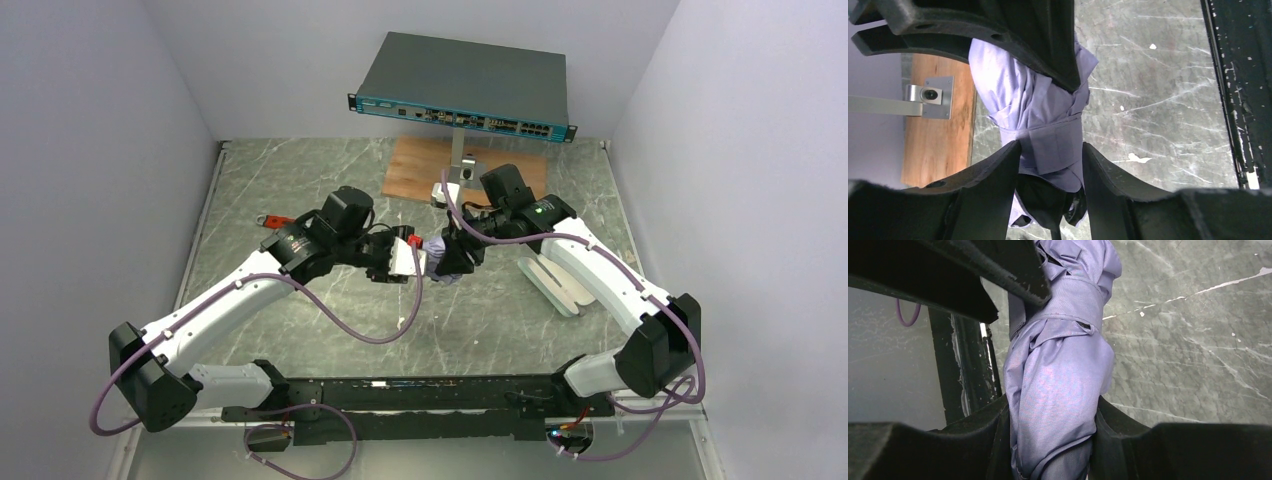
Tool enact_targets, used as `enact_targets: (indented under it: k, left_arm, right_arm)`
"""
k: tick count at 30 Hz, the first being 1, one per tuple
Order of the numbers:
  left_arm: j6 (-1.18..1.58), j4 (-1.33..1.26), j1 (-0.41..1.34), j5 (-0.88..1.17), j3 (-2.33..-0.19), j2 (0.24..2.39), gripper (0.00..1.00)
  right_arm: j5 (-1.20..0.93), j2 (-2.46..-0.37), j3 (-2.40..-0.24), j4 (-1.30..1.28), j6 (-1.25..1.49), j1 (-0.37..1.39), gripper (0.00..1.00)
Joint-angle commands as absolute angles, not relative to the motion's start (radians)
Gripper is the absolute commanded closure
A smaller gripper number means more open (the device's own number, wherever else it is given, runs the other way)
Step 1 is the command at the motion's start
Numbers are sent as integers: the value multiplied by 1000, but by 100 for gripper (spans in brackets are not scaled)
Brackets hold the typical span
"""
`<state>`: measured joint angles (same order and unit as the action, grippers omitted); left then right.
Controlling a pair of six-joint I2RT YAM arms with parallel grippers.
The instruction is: Open the umbrella
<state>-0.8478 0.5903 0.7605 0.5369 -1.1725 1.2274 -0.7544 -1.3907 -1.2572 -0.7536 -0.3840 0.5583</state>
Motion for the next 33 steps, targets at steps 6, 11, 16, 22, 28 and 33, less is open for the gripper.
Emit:
enact_targets:
  k: [6, 11, 16, 22, 28, 33]
  left_arm:
    - [-879, 562, 744, 525, -1176, 1220, 62]
    - [-904, 589, 752, 595, -1158, 1210, 71]
    - [-918, 607, 763, 602, -1154, 1208, 73]
    - [-912, 584, 776, 587, -1145, 1201, 64]
    - [-924, 558, 796, 575, -1113, 1168, 70]
    - [-940, 542, 807, 570, -1090, 1144, 75]
  right_arm:
    - [-845, -1357, -1294, -701, -398, 569, 100]
    - [-844, -1369, -1296, -663, -337, 564, 100]
    - [-845, -1381, -1295, -643, -300, 555, 100]
    - [-869, -1392, -1291, -615, -246, 537, 100]
    - [-902, -1408, -1285, -608, -221, 522, 100]
    - [-919, -1428, -1291, -616, -217, 518, 100]
